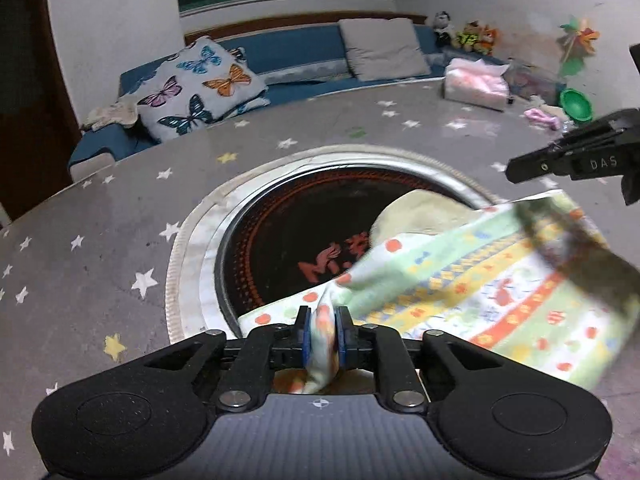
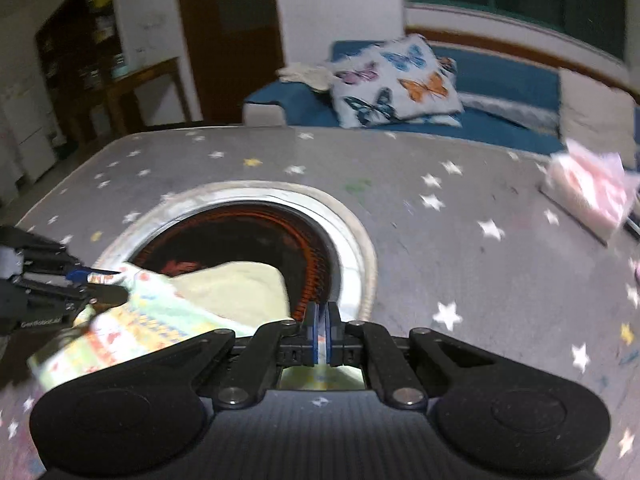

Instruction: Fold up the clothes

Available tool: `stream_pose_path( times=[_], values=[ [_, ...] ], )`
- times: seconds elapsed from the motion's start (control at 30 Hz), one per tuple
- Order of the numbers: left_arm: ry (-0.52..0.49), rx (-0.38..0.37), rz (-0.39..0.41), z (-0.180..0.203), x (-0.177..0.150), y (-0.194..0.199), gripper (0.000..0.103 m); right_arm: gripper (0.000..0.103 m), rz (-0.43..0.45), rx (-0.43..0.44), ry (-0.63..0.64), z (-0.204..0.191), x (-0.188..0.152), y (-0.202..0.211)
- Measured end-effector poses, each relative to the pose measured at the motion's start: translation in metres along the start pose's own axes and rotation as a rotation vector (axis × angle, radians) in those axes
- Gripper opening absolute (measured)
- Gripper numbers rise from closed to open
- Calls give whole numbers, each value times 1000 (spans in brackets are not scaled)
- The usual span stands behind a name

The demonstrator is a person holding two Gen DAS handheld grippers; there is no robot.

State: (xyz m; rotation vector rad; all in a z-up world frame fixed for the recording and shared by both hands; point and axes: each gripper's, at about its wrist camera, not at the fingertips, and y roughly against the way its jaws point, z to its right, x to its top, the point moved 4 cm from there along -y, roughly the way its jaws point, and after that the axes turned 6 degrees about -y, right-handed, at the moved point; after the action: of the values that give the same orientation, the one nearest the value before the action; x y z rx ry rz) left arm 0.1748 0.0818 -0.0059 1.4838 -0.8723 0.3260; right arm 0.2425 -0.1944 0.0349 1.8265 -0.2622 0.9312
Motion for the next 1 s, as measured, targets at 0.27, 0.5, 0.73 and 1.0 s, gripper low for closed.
stream_pose_path(
  times=[0.27,0.5,0.73,1.0],
  values=[
    [58,81,24,-19,5,5,33,8,58,54,-35,-9,-20,34],
    [19,-76,107,15,19,30,27,30,49,98,-13,-24,-20,22],
    [-33,-162,77,42,27,8,27,31,-11,136,-114,-15,-9,-14],
    [-4,-162,33,36,22,-14,28,31,-46,138,-127,-18,0,-44]
  ],
)
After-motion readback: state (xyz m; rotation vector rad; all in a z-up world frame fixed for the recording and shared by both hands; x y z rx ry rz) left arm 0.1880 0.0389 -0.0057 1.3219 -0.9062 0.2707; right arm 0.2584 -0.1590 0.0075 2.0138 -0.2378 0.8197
